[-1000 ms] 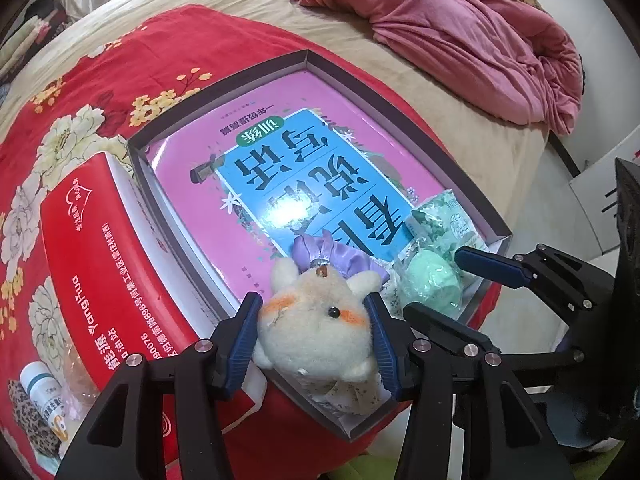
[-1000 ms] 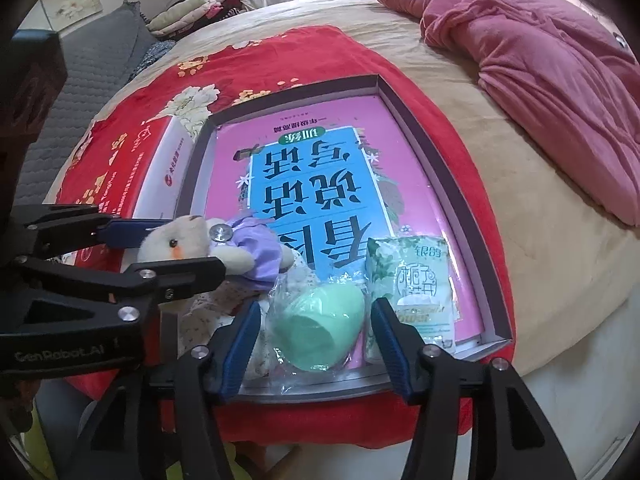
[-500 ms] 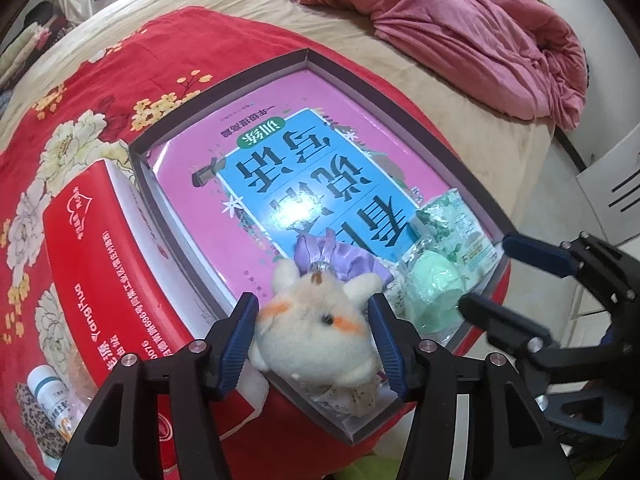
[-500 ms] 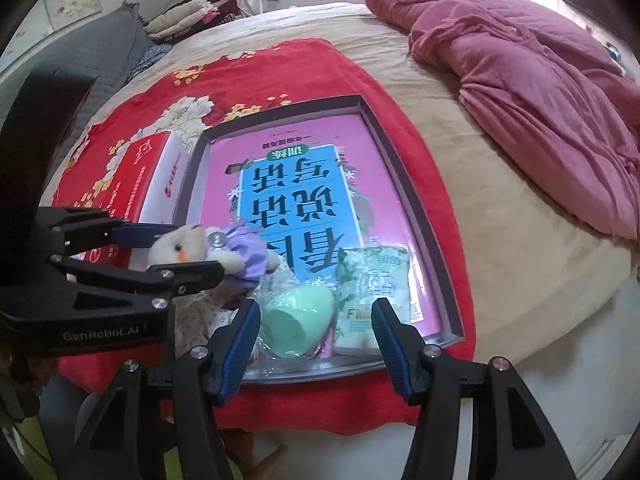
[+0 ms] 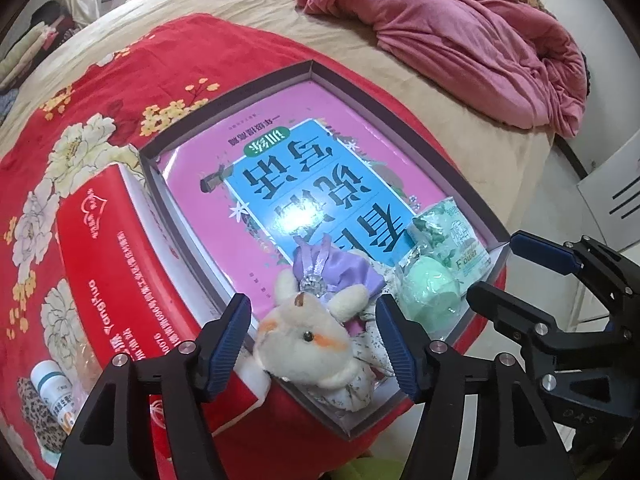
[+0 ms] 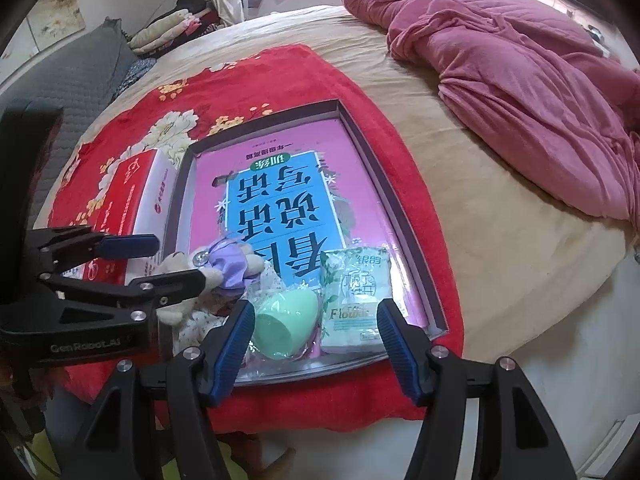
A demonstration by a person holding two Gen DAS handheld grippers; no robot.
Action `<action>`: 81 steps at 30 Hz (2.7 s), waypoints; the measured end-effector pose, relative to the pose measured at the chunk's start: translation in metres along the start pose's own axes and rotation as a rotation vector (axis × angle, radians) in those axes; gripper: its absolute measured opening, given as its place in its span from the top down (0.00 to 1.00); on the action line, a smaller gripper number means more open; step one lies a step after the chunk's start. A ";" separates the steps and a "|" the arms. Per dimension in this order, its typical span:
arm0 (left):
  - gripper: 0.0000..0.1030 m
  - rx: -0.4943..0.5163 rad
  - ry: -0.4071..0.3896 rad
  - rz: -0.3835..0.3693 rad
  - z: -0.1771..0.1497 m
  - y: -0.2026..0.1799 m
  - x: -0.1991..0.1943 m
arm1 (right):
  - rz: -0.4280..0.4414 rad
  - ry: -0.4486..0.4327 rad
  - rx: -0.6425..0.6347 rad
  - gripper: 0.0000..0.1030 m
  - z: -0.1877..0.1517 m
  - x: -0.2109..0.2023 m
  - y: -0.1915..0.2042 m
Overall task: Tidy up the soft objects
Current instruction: 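Open both tools to release the plush toy and sponge, then lift away, then move both open tools back toward the pile of items on the blanket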
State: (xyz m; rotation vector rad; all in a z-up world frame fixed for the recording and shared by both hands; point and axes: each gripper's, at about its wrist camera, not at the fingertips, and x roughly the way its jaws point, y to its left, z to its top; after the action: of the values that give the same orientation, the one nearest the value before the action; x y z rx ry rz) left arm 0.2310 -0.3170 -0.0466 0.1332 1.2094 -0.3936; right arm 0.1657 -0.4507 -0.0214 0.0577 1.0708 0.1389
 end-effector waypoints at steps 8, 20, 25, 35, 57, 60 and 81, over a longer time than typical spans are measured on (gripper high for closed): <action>0.29 0.003 -0.043 0.014 -0.001 0.000 -0.022 | 0.000 -0.010 0.049 0.35 0.002 -0.007 -0.004; 0.27 -0.015 -0.083 0.026 -0.011 0.007 -0.050 | -0.035 -0.033 0.074 0.31 0.007 -0.019 0.004; 0.27 -0.031 -0.096 0.026 -0.015 0.012 -0.061 | -0.054 -0.063 0.092 0.31 0.011 -0.030 0.006; 0.27 -0.038 -0.140 0.034 -0.021 0.015 -0.088 | -0.050 -0.100 0.096 0.31 0.013 -0.047 0.013; 0.26 -0.066 -0.227 0.072 -0.057 0.031 -0.147 | -0.039 -0.156 0.137 0.26 0.016 -0.084 0.037; 0.26 -0.084 -0.231 0.075 -0.064 0.039 -0.151 | -0.038 -0.160 0.116 0.26 0.017 -0.089 0.047; 0.26 -0.242 -0.282 0.118 -0.121 0.120 -0.199 | 0.045 -0.225 -0.042 0.25 0.027 -0.124 0.146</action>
State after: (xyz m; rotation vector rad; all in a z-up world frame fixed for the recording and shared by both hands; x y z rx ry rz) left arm 0.1089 -0.1243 0.0826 -0.0581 0.9564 -0.1538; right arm 0.1185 -0.3228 0.1162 0.0583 0.8416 0.1914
